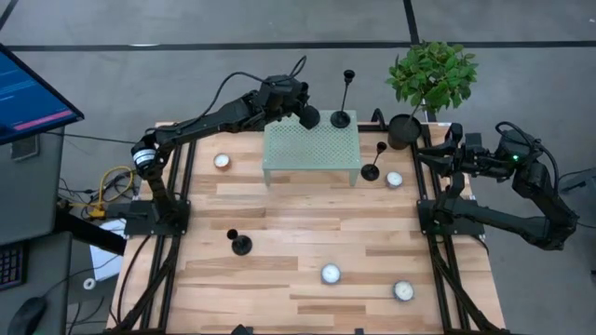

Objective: Pick & Place candle stick holders
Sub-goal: Put the black candle holder on the shelf

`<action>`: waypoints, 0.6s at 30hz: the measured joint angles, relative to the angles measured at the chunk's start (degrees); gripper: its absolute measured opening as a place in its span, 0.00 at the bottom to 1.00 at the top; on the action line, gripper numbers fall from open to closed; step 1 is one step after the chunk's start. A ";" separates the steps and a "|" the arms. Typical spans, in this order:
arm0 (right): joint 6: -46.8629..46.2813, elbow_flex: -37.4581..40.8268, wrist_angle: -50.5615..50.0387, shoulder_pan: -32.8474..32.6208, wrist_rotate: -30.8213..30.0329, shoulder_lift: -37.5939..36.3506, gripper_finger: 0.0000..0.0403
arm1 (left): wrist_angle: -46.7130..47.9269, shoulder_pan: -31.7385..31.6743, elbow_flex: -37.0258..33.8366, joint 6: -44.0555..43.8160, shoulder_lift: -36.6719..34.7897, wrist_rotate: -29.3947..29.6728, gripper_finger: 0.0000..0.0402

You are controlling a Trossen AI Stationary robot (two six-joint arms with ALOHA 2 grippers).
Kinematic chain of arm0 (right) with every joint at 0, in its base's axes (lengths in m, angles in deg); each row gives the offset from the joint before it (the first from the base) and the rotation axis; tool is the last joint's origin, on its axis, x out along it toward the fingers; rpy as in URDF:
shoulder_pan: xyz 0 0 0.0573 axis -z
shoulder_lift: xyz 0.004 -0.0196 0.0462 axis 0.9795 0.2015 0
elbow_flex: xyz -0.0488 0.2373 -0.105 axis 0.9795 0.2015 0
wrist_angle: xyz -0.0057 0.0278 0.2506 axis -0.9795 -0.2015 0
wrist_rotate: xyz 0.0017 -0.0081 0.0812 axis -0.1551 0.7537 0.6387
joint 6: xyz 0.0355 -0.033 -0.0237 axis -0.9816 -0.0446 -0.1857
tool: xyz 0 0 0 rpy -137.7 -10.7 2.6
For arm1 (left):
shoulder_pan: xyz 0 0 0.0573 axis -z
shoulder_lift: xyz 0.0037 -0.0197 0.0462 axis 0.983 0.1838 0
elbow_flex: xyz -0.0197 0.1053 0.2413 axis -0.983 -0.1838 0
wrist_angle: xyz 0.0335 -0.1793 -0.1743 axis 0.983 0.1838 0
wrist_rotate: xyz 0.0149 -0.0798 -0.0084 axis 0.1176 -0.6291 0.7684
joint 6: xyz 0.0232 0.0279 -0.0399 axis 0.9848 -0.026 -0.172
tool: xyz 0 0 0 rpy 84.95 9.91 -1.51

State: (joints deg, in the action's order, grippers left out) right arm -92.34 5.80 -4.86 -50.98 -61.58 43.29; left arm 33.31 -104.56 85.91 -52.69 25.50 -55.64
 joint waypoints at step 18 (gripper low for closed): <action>0.02 0.00 0.02 0.00 0.00 0.00 0.19 | -0.31 -0.02 0.00 3.46 0.07 -1.79 0.12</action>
State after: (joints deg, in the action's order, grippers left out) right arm -92.32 5.80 -4.84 -50.98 -61.58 43.29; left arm 33.00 -104.58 85.91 -49.23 25.57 -57.43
